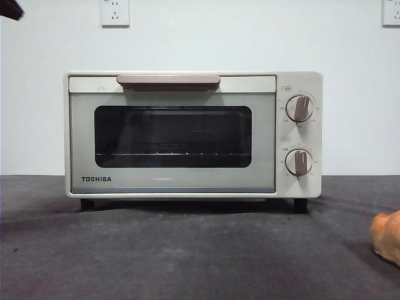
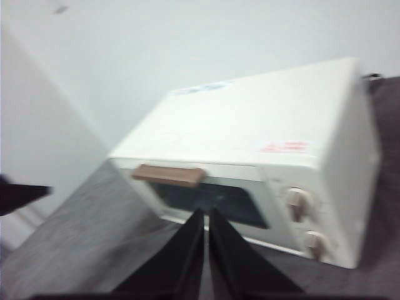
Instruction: The left arm flap open the oven, the right arm pick bread and place it into oven, the left arm flap close the oven
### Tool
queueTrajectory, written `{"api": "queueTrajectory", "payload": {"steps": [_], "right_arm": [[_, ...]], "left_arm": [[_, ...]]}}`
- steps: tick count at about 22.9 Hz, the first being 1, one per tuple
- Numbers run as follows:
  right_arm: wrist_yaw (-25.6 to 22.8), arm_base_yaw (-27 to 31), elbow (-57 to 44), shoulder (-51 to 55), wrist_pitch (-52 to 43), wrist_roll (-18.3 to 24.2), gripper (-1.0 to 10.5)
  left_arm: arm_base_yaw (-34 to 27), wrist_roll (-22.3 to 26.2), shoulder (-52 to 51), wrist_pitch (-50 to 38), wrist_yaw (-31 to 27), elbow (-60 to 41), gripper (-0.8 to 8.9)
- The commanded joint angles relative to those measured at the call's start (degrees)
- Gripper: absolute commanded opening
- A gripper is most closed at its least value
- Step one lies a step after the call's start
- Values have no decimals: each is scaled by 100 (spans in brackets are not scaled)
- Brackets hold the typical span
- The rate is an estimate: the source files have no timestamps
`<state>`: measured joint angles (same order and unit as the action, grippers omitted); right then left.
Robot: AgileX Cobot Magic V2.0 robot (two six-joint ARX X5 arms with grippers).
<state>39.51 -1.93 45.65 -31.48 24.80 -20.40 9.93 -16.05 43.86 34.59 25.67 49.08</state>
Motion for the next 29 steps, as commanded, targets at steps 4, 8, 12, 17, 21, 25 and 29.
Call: {"api": "queueTrajectory", "payload": {"steps": [4,8,12,17,21,25,29], "right_arm": [[168,-337,376,-258,483,238,11],[125,-435,393,-291,1067,782,11],[-199,-442,393,-284,1467,1067,12],[-264,-444,393,-291,1449,1080,206],[-267,-444,393,-289,1434,1080,422],[-264,-444,393,-289,1434,1078,521],[-238,-444,393,-289,1456,1073,526]], "left_arm": [[522,896,293,317,118,435,16],[699,896,291,317,256,435,16],[769,894,293,328,256,435,30],[772,896,293,302,256,435,81],[772,896,293,299,256,435,351],[772,896,293,289,256,435,531],[772,896,293,221,256,435,533]]}}
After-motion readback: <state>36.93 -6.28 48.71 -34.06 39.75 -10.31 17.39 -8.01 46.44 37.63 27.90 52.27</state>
